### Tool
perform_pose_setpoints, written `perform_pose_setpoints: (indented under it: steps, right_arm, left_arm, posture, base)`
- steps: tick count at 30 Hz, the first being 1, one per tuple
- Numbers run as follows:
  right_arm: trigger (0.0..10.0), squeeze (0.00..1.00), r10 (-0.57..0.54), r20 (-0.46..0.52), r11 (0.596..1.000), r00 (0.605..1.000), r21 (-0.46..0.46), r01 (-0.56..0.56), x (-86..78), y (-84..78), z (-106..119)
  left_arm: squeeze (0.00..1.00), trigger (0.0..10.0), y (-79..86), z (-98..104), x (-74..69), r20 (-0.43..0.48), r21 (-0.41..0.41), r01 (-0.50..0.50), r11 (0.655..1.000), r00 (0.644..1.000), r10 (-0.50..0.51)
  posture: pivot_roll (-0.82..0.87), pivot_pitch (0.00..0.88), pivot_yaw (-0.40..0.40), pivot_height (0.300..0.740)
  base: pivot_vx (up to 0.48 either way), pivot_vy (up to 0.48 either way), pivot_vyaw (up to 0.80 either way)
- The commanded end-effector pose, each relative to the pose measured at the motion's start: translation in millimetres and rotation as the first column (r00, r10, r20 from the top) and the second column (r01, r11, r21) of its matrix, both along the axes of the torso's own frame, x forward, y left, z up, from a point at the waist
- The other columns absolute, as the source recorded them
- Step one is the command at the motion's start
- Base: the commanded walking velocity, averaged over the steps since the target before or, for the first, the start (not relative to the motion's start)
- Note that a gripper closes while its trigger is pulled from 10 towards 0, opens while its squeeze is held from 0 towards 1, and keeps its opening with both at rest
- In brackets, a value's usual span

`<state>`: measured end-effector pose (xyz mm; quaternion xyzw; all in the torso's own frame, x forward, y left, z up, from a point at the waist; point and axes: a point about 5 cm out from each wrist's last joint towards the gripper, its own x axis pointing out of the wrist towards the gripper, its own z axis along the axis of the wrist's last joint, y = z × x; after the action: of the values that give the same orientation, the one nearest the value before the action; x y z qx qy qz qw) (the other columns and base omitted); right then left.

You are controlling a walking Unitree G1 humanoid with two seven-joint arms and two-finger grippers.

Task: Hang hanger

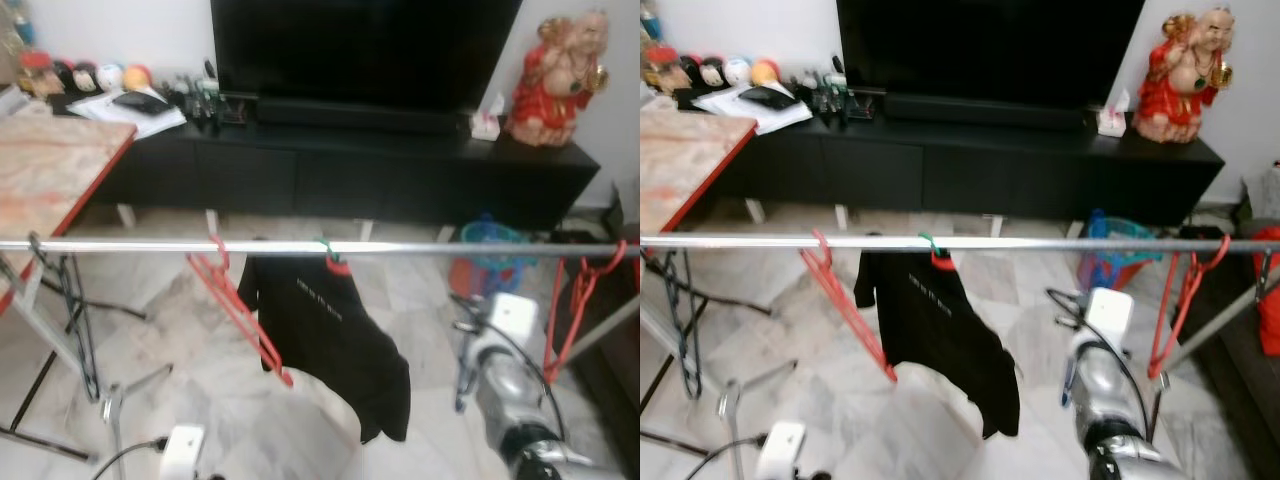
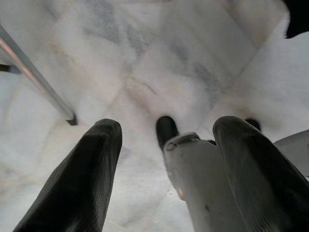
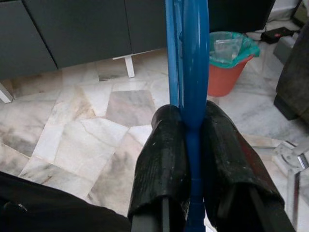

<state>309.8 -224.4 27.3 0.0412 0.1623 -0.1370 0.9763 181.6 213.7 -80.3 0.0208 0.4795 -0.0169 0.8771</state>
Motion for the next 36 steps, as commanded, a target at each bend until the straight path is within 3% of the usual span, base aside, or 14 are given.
perform_pose_setpoints:
  steps: [1, 18, 23, 36]
  right_arm:
    - [10.0, 0.00, -0.014, 0.016, 1.000, 1.000, -0.024, 0.015, -0.2, -9.8, 4]
    - [10.0, 0.00, 0.099, 0.023, 0.993, 0.995, -0.072, -0.097, 9.2, -3.4, 13]
    - [10.0, 0.00, 0.157, -0.015, 0.983, 0.988, -0.089, -0.157, 13.1, -0.4, 14]
    - [10.0, 0.00, 0.184, -0.037, 0.975, 0.982, -0.116, -0.187, 23.2, -0.9, 24]
  left_arm:
    - [0.00, 10.0, -9.6, -2, -1.0, -0.012, -0.014, 0.020, 1.000, 1.000, -0.020]
    - [0.00, 10.0, -10.2, -3, -0.9, -0.025, -0.013, 0.035, 0.999, 0.999, -0.035]
    - [0.00, 10.0, -10.1, -3, -0.7, -0.030, -0.014, 0.039, 0.999, 0.999, -0.039]
    - [0.00, 10.0, -9.9, -2, -0.3, -0.030, -0.013, 0.046, 0.999, 0.998, -0.047]
  posture:
    - [-0.09, 0.000, -0.063, 0.740]
    - [-0.09, 0.000, -0.062, 0.740]
    - [-0.09, 0.000, -0.061, 0.740]
    - [-0.09, 0.000, -0.058, 0.740]
  base:
    - [0.000, 0.000, 0.00]
    - [0.000, 0.000, 0.00]
    - [0.000, 0.000, 0.00]
    - [0.000, 0.000, 0.00]
